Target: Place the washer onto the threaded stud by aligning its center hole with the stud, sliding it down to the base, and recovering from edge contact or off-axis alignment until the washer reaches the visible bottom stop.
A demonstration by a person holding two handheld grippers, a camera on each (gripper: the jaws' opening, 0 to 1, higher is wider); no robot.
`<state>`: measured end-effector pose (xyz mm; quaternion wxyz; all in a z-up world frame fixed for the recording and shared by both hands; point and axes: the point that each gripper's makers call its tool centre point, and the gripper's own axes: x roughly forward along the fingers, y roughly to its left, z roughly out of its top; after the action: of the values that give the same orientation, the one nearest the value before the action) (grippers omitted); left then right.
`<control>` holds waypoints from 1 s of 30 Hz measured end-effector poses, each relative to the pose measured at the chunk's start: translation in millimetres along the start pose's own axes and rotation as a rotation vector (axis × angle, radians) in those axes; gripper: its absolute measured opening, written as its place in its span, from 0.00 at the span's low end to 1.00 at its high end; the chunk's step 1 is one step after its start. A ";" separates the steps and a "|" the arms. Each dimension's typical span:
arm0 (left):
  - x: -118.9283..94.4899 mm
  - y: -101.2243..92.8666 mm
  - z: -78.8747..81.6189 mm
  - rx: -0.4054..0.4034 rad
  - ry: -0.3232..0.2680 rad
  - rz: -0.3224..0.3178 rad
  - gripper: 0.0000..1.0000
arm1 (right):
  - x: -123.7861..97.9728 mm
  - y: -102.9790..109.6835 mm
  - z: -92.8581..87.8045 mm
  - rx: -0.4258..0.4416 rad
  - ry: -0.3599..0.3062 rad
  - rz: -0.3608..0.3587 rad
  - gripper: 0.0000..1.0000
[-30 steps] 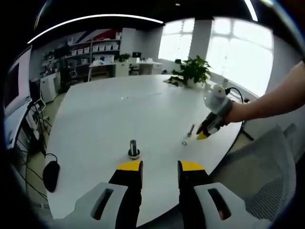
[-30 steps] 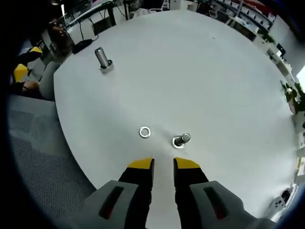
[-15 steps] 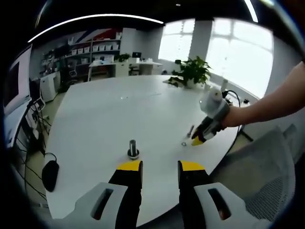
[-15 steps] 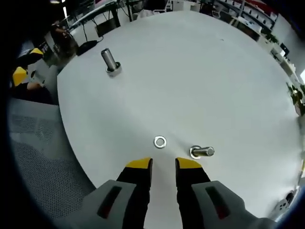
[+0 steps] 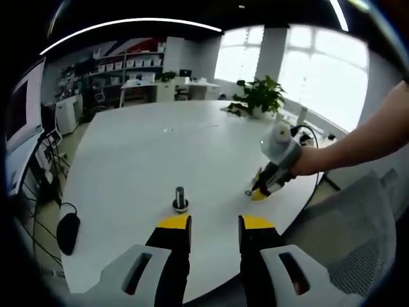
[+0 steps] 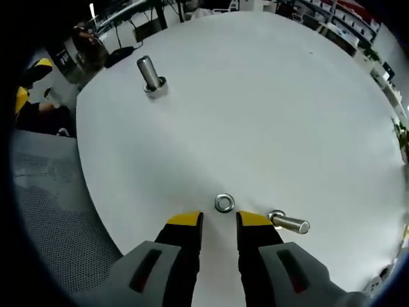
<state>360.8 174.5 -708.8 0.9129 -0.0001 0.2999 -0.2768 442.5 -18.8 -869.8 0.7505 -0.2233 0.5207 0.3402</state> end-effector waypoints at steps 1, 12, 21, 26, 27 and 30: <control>0.1 -0.3 -0.2 0.000 0.001 -0.001 0.27 | -0.8 1.1 1.6 -0.004 -0.003 0.002 0.24; 1.2 -1.0 0.0 -0.011 0.002 -0.009 0.27 | 1.1 -1.8 6.5 -0.085 -0.002 0.003 0.21; 0.8 0.6 -0.3 -0.021 0.000 -0.006 0.27 | 3.4 -3.2 10.5 -0.107 0.045 0.012 0.16; 0.6 0.3 -0.5 -0.021 0.001 -0.008 0.27 | 2.8 -0.8 9.9 -0.150 0.116 0.011 0.15; 0.7 0.4 -0.3 -0.022 -0.001 -0.008 0.27 | 3.9 -1.8 9.7 -0.170 0.131 0.006 0.15; 0.6 0.7 -0.4 -0.022 0.000 -0.006 0.27 | 5.8 -0.9 10.8 -0.193 0.170 -0.004 0.15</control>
<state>361.4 174.8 -709.6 0.9121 -0.0111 0.3030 -0.2760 451.3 -10.3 -871.4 0.6793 -0.3236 0.5469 0.3670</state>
